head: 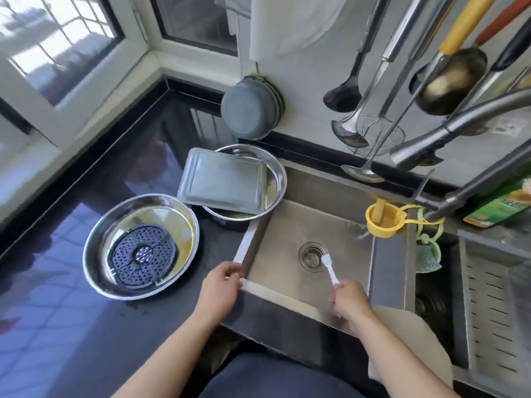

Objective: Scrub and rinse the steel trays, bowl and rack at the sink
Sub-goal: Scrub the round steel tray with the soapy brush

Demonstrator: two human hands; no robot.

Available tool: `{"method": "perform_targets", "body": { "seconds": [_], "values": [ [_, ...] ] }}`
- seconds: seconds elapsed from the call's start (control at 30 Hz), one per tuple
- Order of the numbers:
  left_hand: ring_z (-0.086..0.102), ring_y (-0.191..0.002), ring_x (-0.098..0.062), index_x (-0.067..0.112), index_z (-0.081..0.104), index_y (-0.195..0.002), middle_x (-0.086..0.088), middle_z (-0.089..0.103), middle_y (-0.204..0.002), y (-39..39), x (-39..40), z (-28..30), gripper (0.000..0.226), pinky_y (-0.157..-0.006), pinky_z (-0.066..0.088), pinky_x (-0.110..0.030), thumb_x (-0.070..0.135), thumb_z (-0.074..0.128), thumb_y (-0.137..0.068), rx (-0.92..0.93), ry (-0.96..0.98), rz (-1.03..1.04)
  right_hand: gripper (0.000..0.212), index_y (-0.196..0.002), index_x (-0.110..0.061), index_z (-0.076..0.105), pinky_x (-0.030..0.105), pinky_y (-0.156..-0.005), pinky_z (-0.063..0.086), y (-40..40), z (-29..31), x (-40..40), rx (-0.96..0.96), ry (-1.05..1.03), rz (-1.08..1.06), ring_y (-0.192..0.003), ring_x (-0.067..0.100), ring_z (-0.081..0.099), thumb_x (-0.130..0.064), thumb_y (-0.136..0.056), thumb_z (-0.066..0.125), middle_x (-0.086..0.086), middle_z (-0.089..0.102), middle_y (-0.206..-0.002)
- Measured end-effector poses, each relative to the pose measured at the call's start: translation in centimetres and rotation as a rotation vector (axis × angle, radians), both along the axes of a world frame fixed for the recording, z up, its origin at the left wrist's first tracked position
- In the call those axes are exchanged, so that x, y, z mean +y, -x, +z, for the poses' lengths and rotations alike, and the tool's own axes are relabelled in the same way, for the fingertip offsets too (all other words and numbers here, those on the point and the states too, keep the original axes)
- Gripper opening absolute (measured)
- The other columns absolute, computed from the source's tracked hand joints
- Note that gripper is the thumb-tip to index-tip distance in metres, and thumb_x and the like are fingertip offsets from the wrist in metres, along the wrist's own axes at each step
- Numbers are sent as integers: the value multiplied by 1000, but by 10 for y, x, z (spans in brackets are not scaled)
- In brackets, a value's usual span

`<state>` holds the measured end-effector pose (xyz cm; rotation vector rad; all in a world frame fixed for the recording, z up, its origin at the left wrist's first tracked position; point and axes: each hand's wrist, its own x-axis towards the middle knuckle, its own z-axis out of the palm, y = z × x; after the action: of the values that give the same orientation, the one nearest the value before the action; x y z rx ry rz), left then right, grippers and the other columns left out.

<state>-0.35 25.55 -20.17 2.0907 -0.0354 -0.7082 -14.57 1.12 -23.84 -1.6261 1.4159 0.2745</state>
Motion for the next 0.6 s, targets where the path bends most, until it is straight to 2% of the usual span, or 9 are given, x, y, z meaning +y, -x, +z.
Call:
{"method": "perform_targets", "body": {
  "seconds": [0.03,0.1,0.17,0.2,0.27,0.37,0.5,0.6],
  "values": [
    [70,-92,-12,29,69,-100,6,75,-103,-3,21,3,28,-86,53,-32,6,54,-96,-102,-39,45,23,-95,-8,65,33,-53,40,-9,8,10,-60,-11,8,-55,24,51,-12,-104,44,13,68,-76],
    [63,-103,-21,19,72,-110,3,69,-108,-8,59,2,24,-93,48,-36,5,59,-95,-357,-206,66,23,-96,-6,62,28,-48,37,-26,23,29,-178,-68,-1,-52,20,47,-8,-105,41,13,63,-75],
    [58,-104,-36,8,71,-118,-10,67,-112,-19,93,-10,33,-94,49,-47,1,71,-85,-602,-459,-33,24,-100,-5,61,23,-42,35,-43,35,47,-259,-129,-11,-51,17,43,-7,-107,38,12,58,-76],
    [58,-100,-41,4,70,-119,-15,67,-110,-25,106,-18,41,-90,52,-51,0,76,-79,-658,-562,-93,23,-103,-4,60,21,-40,34,-50,37,54,-282,-154,-18,-51,16,42,-7,-107,38,12,56,-76],
    [61,-88,-43,4,71,-114,-17,67,-101,-36,125,-30,45,-76,55,-51,-2,78,-70,-646,-681,-234,23,-106,-2,59,19,-37,32,-58,39,63,-303,-183,-16,-50,16,41,-6,-108,37,13,55,-75],
    [58,-69,-37,11,68,-85,-9,60,-77,-46,131,-31,32,-55,52,-45,-9,75,-61,-662,-776,-404,23,-105,-3,60,20,-40,35,-58,38,66,-297,-165,37,-49,15,44,-6,-107,38,11,57,-75],
    [59,-63,-33,14,60,-71,-5,55,-69,-41,114,-22,32,-48,49,-41,-11,72,-55,-612,-745,-497,24,-103,-5,62,23,-44,37,-45,37,58,-296,-138,24,-50,16,46,-7,-107,38,11,59,-75],
    [61,-62,-26,18,59,-70,0,55,-69,-23,93,-24,34,-46,47,-37,-6,77,-54,-607,-686,-603,24,-102,-5,61,26,-46,38,-35,35,51,-293,-133,-26,-52,17,46,-7,-107,38,12,59,-77]
  ]
}}
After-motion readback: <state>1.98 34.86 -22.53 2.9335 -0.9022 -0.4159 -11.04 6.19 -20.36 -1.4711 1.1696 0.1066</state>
